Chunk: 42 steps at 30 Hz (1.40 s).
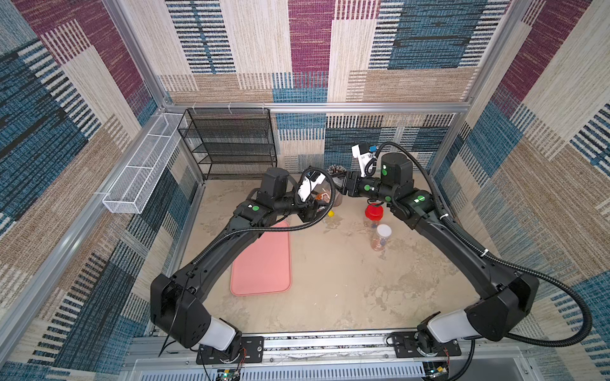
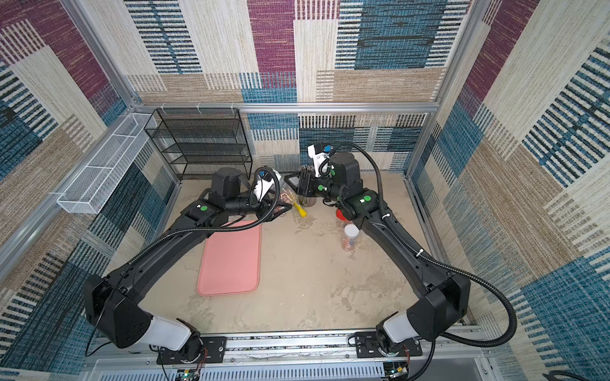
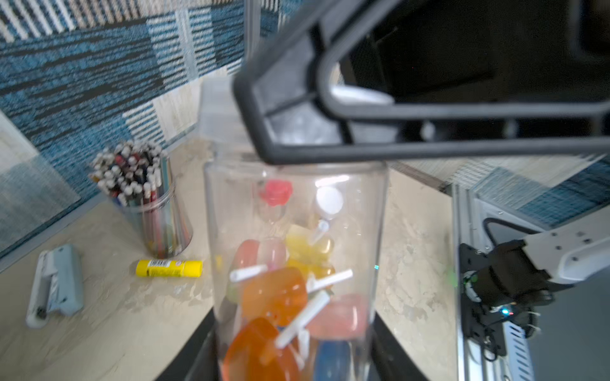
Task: Pour the candies out of the jar
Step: Unscrew the lid from the jar.
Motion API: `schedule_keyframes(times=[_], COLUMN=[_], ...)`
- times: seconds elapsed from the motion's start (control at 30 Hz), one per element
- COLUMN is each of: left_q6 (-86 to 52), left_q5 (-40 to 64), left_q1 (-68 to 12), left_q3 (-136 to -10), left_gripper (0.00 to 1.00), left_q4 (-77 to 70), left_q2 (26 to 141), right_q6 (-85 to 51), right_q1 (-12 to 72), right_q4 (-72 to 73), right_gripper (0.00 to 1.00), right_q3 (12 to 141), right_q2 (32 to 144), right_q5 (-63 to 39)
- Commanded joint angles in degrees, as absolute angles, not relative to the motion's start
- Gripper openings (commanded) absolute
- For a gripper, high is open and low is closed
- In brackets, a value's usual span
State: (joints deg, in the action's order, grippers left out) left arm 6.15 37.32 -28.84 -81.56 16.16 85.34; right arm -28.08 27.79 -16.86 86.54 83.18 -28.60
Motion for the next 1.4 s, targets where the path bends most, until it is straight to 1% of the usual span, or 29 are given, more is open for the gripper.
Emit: schedule_keyframes(times=[0.0, 0.1, 0.23, 0.3, 0.47, 0.63, 0.73, 0.8, 0.93, 1.23, 1.3, 1.37], left_q6=[3.75, 1.23, -0.94, -0.57, 1.49, 1.45, 1.58, 1.75, 2.11, 2.46, 2.5, 2.54], left_q5=[55.31, 62.59, 68.08, 68.56, 67.3, 65.94, 65.25, 64.82, 64.2, 63.49, 63.24, 62.8], left_q1=[-27.43, -26.87, -26.89, -26.83, -26.88, -26.94, -26.94, -27.03, -27.0, -27.06, -27.07, -27.16], left_q3=[-83.81, -85.21, -85.96, -86.05, -85.52, -85.26, -85.34, -85.35, -85.52, -85.22, -85.09, -84.77], left_gripper=[0.0, 0.0, 0.0, 0.0, 0.0, 0.0, 0.0, 0.0, 0.0, 0.0, 0.0, 0.0], left_q4=[10.84, 9.12, 8.97, 10.4, 13.42, 13.34, 13.38, 13.86, 14.26, 14.68, 14.77, 14.76], left_q2=[85.84, 86.13, 86.18, 86.04, 85.3, 85.08, 85.11, 85.25, 85.43, 85.44, 85.43, 85.33], right_q6=[-22.48, -19.51, -15.81, -14.55, -14.59, -14.41, -14.2, -14.17, -14.01, -14.68, -14.93, -15.04], right_q1=[26.02, 24.67, 24.09, 23.67, 23.29, 23.29, 23.29, 23.29, 23.31, 23.29, 23.29, 23.36], right_q4=[-11.98, -12.25, -12.47, -13.32, -13.45, -13.89, -14.01, -14.03, -14.15, -13.19, -13.03, -13.2], right_gripper=[0.35, 0.34, 0.33, 0.31, 0.31, 0.32, 0.35, 0.38, 0.45, 0.73, 0.77, 0.83], right_q3=[87.89, 88.03, 86.68, 86.06, 85.91, 86.59, 86.83, 86.88, 86.86, 86.81, 86.89, 86.99], right_q2=[81.55, 79.93, 77.43, 76.53, 76.26, 76.99, 77.04, 77.07, 76.79, 76.54, 76.39, 76.29], right_q5=[-41.38, -47.26, -54.18, -55.34, -56.21, -55.97, -55.42, -54.98, -54.1, -53.41, -52.87, -51.71])
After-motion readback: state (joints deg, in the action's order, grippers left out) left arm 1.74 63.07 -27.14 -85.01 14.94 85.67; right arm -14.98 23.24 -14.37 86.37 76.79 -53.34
